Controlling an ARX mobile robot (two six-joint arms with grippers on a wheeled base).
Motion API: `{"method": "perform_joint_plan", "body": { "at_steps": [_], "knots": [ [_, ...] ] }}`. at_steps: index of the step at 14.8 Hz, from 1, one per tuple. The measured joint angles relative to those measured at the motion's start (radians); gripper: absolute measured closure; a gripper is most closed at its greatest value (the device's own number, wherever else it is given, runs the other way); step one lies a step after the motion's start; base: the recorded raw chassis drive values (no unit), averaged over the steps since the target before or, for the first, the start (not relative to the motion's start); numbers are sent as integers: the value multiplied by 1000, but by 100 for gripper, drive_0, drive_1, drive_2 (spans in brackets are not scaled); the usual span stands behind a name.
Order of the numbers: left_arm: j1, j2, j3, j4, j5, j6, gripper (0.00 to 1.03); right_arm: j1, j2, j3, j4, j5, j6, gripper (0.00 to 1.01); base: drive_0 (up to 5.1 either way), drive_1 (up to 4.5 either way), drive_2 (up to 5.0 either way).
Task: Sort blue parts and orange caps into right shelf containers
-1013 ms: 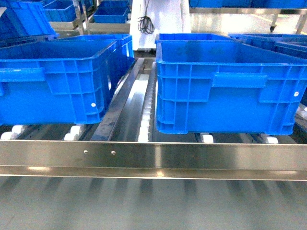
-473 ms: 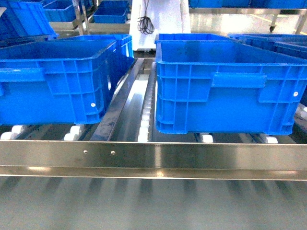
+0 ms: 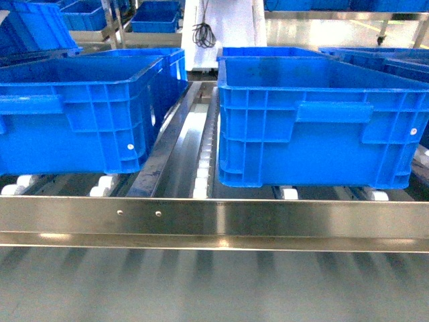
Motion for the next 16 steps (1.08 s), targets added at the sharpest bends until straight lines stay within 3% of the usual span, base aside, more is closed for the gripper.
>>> {"method": "perform_joint_plan", "body": {
  "at_steps": [4, 5, 6, 9, 10, 13, 14, 16],
  "knots": [
    [0, 0, 0, 1, 0, 0, 101, 0, 0, 0, 0, 0, 0, 99, 0, 0, 0],
    [0, 0, 0, 1, 0, -1, 92, 0, 0, 0, 0, 0, 0, 94, 0, 0, 0],
    [0, 0, 0, 1, 0, -1, 77, 0, 0, 0, 0, 0, 0, 79, 0, 0, 0],
    [0, 0, 0, 0, 0, -1, 63, 0, 0, 0, 0, 0, 0, 65, 0, 0, 0],
    [0, 0, 0, 1, 0, -1, 52, 0, 0, 0, 0, 0, 0, 54, 0, 0, 0],
    [0, 0, 0, 1, 0, -1, 7, 0, 0, 0, 0, 0, 0, 8, 0, 0, 0],
    [0, 0, 0, 1, 0, 0, 3, 0, 0, 0, 0, 0, 0, 1, 0, 0, 0],
    [0, 0, 0, 1, 0, 0, 5, 0, 0, 0, 0, 0, 0, 3, 0, 0, 0]
  ]
}}
